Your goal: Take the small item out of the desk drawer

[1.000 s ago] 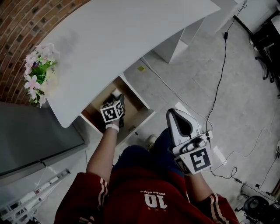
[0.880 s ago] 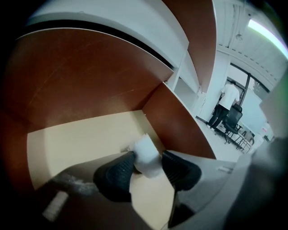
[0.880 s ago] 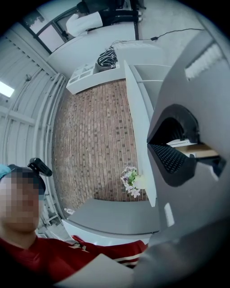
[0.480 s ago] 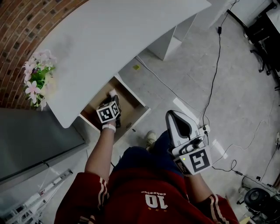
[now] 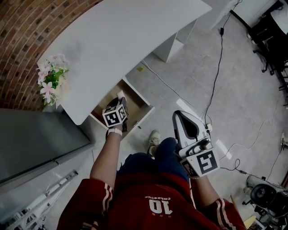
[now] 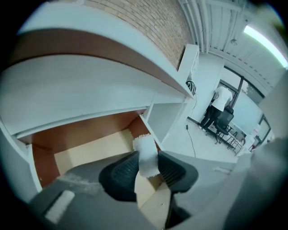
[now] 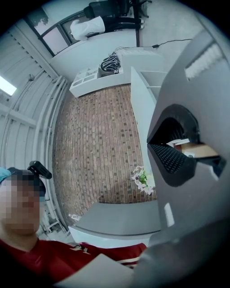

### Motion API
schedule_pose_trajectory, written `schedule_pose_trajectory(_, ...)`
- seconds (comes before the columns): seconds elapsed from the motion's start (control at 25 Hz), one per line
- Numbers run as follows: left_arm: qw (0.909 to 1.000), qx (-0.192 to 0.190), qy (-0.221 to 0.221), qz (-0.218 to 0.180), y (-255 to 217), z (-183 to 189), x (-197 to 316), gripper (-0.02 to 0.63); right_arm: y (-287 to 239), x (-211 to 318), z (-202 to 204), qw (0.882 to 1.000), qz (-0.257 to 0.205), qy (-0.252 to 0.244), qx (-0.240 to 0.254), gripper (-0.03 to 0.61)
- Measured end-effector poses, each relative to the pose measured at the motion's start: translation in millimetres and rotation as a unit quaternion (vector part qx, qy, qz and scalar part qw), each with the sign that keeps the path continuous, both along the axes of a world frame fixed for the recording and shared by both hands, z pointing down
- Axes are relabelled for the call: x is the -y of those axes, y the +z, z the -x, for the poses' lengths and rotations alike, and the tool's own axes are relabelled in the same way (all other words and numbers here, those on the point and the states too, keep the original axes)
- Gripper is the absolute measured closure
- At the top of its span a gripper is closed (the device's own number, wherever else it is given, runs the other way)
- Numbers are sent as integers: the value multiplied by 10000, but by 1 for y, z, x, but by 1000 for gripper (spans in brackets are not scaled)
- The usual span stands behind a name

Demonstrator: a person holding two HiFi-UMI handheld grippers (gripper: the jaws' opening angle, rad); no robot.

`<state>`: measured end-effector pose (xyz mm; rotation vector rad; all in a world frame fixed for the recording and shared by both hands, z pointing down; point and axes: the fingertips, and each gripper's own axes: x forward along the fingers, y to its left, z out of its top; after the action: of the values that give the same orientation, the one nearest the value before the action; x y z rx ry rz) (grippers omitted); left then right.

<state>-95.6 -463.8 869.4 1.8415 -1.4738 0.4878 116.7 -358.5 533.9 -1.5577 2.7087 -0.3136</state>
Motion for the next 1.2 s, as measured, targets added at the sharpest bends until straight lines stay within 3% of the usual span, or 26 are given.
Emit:
schedule_pose_trajectory(0.32, 9989, -165, 324, -285, -93, -20, -30, 469, -65, -29, 3, 9998, -19, -7, -181, 575)
schedule_pose_trajectory(0.6, 9913, -346, 677, -1077, -224, -34, -63, 469, -137, -58, 17, 9995, -231, -94, -170, 575)
schedule_pose_trajectory(0.96, 9747, -309, 866, -2036, -360, -13, -119, 469, -189, -107, 41, 9985, -484, -239, -118, 575)
schedule_pose_trajectory(1.2, 9564, 5, 1084, -2713, -445, 14, -180, 469, -213, -142, 59, 9977, -651, -94, -136, 575)
